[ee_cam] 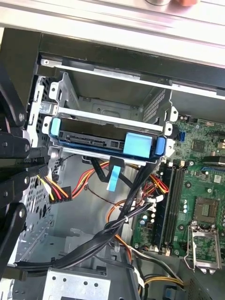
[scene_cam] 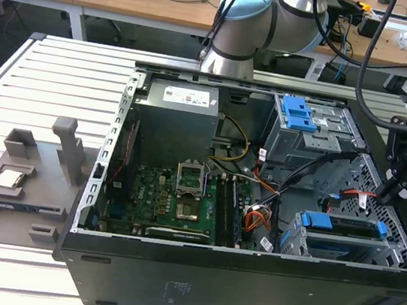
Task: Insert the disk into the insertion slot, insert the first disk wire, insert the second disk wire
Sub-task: 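Insert the first disk wire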
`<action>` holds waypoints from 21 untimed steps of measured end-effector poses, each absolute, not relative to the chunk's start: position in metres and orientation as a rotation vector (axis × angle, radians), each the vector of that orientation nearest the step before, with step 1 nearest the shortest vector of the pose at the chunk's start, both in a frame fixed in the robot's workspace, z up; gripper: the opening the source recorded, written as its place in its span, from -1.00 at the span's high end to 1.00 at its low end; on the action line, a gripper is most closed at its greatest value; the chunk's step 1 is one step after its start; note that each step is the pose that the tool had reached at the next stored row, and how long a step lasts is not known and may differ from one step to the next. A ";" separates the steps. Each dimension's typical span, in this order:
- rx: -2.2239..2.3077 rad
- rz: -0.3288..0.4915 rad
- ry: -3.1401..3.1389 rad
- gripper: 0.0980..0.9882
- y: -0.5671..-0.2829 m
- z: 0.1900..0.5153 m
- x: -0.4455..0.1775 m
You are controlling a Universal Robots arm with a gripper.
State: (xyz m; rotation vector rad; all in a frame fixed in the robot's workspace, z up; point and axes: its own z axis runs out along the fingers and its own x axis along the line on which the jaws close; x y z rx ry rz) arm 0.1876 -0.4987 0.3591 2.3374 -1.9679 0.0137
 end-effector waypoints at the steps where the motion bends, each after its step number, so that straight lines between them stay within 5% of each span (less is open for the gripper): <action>1: 2.337 0.014 -1.968 0.84 -0.499 0.360 0.188; 21: 2.250 -0.005 -2.082 0.84 -0.528 0.345 0.158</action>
